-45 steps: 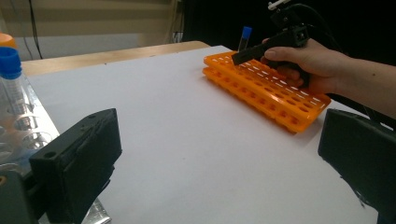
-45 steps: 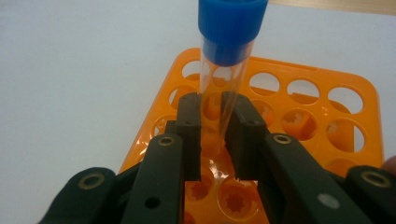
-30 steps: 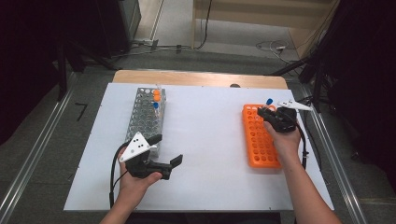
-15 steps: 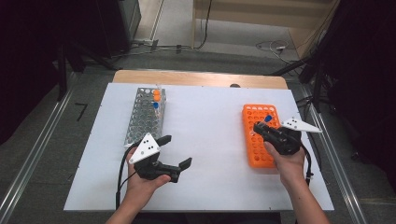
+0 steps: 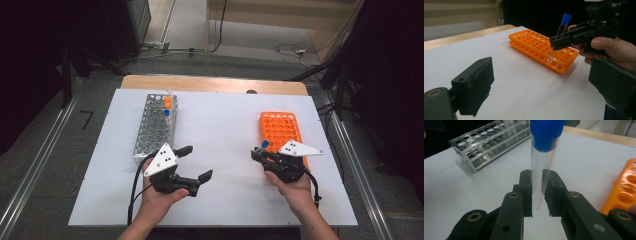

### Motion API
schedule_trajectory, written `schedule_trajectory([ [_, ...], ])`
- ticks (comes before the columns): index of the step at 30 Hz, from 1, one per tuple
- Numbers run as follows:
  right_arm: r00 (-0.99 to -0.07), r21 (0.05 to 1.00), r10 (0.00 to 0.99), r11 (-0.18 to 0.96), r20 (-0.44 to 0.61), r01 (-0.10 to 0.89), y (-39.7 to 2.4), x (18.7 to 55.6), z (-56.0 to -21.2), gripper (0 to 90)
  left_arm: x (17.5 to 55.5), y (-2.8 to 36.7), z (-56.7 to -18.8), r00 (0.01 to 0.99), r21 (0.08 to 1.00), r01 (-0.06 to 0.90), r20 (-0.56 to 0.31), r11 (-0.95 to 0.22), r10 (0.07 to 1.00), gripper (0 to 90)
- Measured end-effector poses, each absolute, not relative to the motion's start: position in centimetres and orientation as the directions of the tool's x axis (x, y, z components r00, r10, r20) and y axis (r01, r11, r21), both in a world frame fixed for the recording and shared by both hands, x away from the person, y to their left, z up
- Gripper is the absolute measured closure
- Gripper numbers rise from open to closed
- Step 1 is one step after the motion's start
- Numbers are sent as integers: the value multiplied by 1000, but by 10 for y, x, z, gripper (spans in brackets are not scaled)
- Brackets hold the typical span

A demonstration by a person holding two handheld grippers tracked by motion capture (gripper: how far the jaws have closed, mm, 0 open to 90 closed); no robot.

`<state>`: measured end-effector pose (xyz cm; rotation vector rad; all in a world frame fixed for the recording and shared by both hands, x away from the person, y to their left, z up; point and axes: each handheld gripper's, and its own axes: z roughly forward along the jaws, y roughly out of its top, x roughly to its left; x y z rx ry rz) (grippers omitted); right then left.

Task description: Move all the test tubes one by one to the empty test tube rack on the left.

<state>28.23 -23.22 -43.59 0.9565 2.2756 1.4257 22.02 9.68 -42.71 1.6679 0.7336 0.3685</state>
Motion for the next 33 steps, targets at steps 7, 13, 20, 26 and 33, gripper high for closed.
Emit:
schedule_trajectory([
  [7, -794, 871, 603, 343, 84, 352, -205, 268, -438, 749, 219, 88, -426, 787, 962, 255, -146, -101, 600, 225],
  [13, -827, 864, 556, 375, 80, 336, -184, 258, -441, 749, 219, 79, -427, 807, 959, 256, -142, -124, 573, 370],
  [20, -860, 856, 505, 410, 74, 314, -165, 247, -444, 749, 219, 71, -429, 821, 955, 258, -137, -146, 554, 475],
  [26, -880, 853, 469, 429, 71, 298, -154, 241, -444, 749, 219, 65, -430, 835, 951, 261, -136, -165, 534, 548],
  [33, -895, 850, 441, 445, 65, 281, -147, 235, -443, 749, 219, 60, -432, 842, 946, 257, -121, -195, 526, 692],
])
